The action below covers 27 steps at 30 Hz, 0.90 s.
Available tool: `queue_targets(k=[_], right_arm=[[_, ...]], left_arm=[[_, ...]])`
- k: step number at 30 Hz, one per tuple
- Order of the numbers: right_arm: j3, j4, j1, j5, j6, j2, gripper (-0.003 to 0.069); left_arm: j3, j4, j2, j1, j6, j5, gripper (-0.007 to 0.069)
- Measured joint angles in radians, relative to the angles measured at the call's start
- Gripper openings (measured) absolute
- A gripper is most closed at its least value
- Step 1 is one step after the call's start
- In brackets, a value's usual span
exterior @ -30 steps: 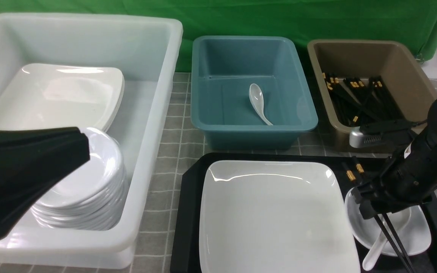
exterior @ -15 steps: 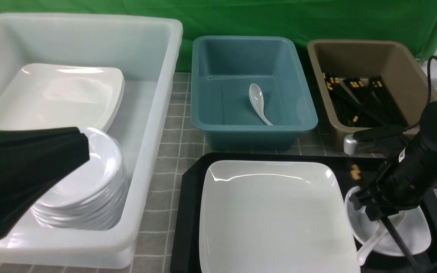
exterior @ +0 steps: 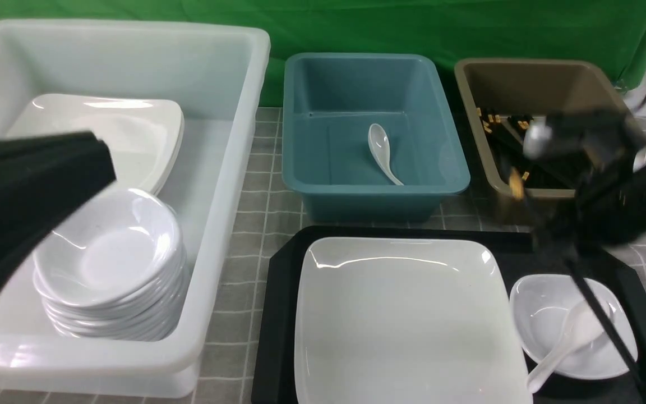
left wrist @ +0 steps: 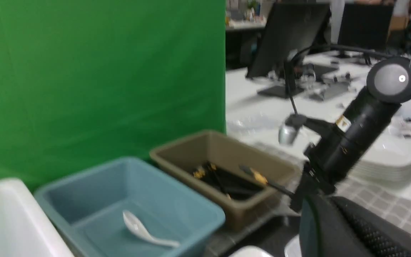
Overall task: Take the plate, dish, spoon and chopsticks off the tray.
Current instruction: Use the right arm to put the chopsticks into the small storage box on the right
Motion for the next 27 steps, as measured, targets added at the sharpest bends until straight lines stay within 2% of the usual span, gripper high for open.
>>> queue_targets(k=[3,4,8,14,16,20,21,22,24,27], right_arm=[[-0.089,0.051,-0.035,-0.029,-0.005,0.039,0.0134],[-0.189,0.11,-0.07,-0.08,-0.014,0.104,0.0134],[-0.38,0.211,-0.132,-0.175,-0.026,0.271,0.0134],[-0.658,0.22,-0.181,-0.158,0.057,0.537,0.0142],[-0.68,0.2,-0.185,-0.14,0.072,0.562,0.0159],[-0.702,0.05,-0.186,-0.091,0.155,0.589,0.0408],[-0.703,0.04,-0.186,-0.087,0.159,0.586,0.0419],[-0.703,0.01,-0.188,-0.074,0.173,0.574,0.0476],[-0.703,-0.022,-0.189,-0.041,0.179,0.543,0.0508],[-0.704,-0.052,-0.19,0.046,0.172,0.467,0.0462]], left_arm=[[0.0,0.0,0.0,0.0,0.007,-0.012,0.001],[0.0,0.0,0.0,0.0,0.008,-0.012,0.001],[0.0,0.0,0.0,0.0,0.009,0.006,0.001],[0.0,0.001,0.0,0.0,0.01,0.043,0.001],[0.0,0.001,0.0,0.0,0.01,0.045,0.001],[0.0,0.003,0.0,0.0,0.01,0.072,0.001],[0.0,0.003,0.0,0.0,0.01,0.074,0.001],[0.0,0.004,0.0,0.0,0.011,0.077,0.001],[0.0,0.008,0.0,0.0,0.014,0.08,0.001],[0.0,0.011,0.0,0.0,0.017,0.081,0.001]])
